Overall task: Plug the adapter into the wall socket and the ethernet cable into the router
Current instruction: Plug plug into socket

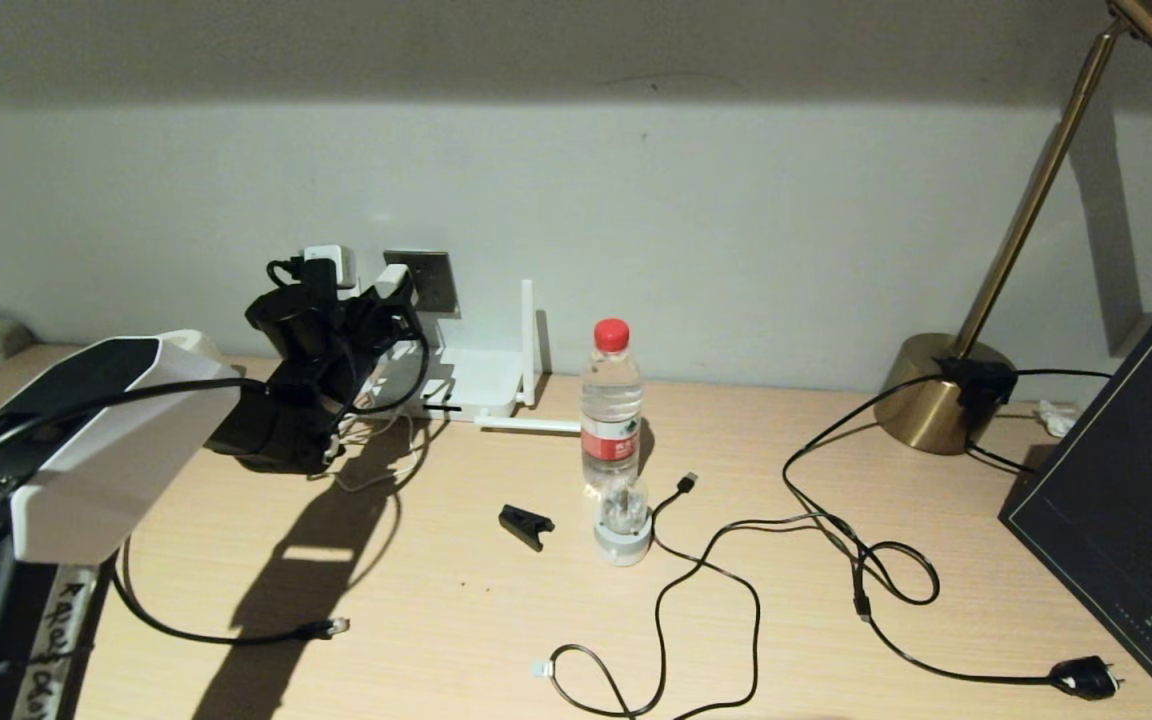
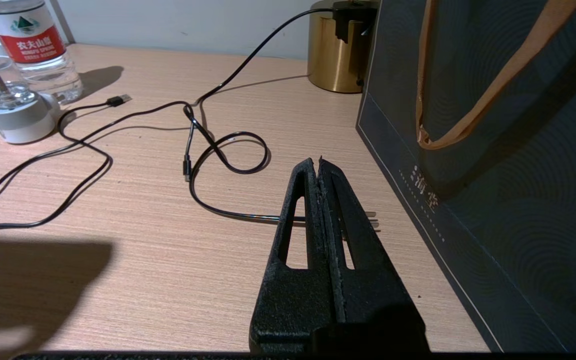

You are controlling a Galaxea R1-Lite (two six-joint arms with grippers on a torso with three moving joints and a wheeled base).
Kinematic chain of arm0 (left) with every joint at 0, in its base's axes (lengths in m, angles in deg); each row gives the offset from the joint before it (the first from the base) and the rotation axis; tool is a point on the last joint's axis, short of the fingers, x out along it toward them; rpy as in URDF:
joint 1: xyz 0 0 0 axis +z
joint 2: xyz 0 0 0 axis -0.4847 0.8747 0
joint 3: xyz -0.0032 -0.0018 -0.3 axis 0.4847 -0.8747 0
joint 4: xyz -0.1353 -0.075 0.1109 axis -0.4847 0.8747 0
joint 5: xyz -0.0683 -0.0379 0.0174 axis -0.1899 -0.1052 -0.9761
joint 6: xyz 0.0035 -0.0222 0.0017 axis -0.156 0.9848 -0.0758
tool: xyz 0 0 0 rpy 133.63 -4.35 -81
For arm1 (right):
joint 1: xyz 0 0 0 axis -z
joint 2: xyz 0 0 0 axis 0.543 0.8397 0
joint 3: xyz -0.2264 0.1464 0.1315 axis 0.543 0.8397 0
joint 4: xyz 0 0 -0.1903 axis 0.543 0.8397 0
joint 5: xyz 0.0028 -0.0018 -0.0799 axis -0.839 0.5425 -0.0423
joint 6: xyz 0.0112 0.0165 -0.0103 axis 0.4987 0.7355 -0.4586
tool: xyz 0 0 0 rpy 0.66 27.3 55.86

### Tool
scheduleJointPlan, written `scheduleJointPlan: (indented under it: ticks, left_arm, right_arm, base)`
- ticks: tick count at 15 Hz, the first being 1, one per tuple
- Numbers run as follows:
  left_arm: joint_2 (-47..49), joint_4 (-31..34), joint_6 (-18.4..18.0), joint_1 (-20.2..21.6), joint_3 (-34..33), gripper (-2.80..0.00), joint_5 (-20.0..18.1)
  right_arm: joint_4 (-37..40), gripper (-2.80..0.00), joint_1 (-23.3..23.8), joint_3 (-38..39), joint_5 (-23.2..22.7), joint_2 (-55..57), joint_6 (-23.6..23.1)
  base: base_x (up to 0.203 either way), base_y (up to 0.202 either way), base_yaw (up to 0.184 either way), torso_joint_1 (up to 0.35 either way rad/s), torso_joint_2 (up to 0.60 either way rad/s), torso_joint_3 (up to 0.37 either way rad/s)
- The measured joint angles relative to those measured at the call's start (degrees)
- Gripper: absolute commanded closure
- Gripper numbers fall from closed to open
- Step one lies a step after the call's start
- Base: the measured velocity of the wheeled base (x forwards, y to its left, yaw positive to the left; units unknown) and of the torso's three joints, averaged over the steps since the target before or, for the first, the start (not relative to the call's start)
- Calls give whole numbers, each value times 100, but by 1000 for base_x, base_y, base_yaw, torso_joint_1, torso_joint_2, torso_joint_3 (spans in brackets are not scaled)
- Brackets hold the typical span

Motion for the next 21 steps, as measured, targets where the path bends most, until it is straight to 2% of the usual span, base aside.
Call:
scheduleJointPlan:
  ticks: [11,21]
  left_arm:
    - [109,-2,23,-72,175,0,42]
    - [136,-49,17,-169,10,0,61]
  right_arm:
    - [-2,0,0,0,2,0,1]
    - [0,0,-2,0,0,0,0]
  base:
    - [0,0,0,0,0,0]
    - [0,0,0,0,0,0]
